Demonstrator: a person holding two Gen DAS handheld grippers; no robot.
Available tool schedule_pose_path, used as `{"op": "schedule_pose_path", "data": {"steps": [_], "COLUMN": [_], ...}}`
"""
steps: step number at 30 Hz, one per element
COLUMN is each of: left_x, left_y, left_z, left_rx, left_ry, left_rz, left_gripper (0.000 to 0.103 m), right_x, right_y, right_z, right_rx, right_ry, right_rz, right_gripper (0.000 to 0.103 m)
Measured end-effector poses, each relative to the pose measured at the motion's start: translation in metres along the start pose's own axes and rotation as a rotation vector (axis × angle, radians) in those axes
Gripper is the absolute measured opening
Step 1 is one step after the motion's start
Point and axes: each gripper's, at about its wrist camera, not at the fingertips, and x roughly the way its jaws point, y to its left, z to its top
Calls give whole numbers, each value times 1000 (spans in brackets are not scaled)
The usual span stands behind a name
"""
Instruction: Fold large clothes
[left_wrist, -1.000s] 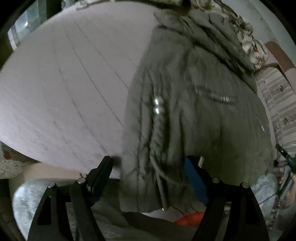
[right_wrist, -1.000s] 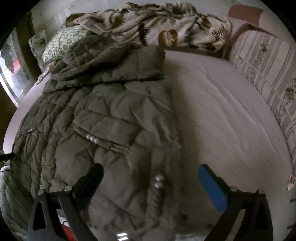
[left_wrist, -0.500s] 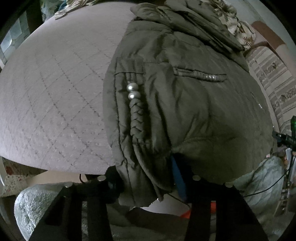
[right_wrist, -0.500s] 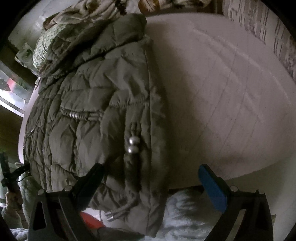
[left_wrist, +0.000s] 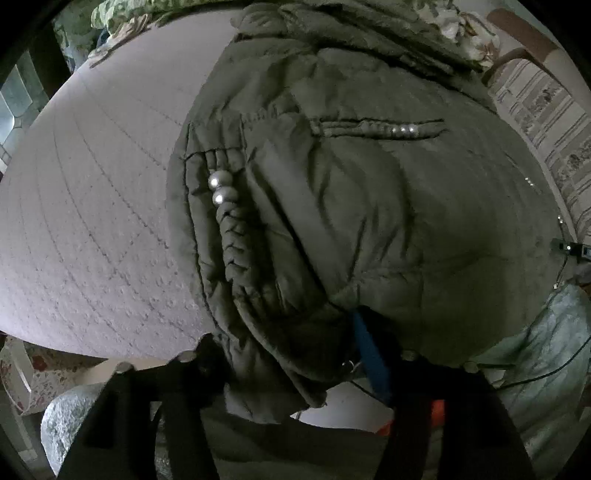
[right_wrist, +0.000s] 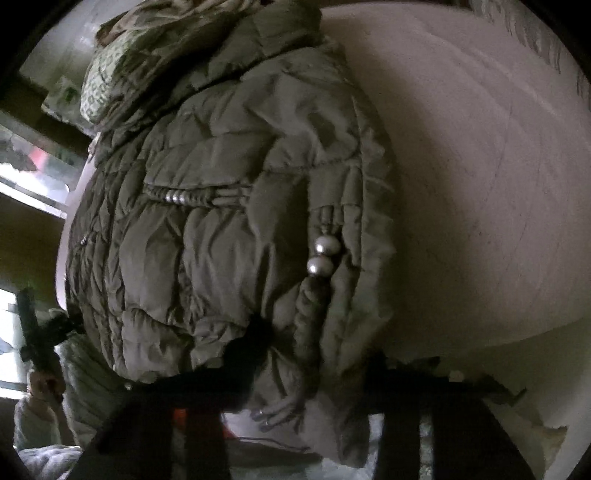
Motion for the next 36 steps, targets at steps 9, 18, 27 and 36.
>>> {"op": "schedule_pose_path", "data": {"steps": [9,18,27,36], "left_x": [-11,-41,-88,-121], "left_y": [-20,-20,-13,-21], "left_z": [2,-4,14,35], "left_rx": [43,58,68,100], "left_ry": [-35,-106,-233,-320], "left_rz": [45,63,40,52], "left_gripper": [24,19,18,18], "right_x": [-15,-30,-77,-109], "right_y": [11,38,42,46], "right_z": [-4,7,13,33], "right_rx": [-34,-82,-101,-112], "right_ry": [-32,-85,-204,-297], "right_rz": [-25,-35,22,58], "right_gripper": [28,21,19,18]}}
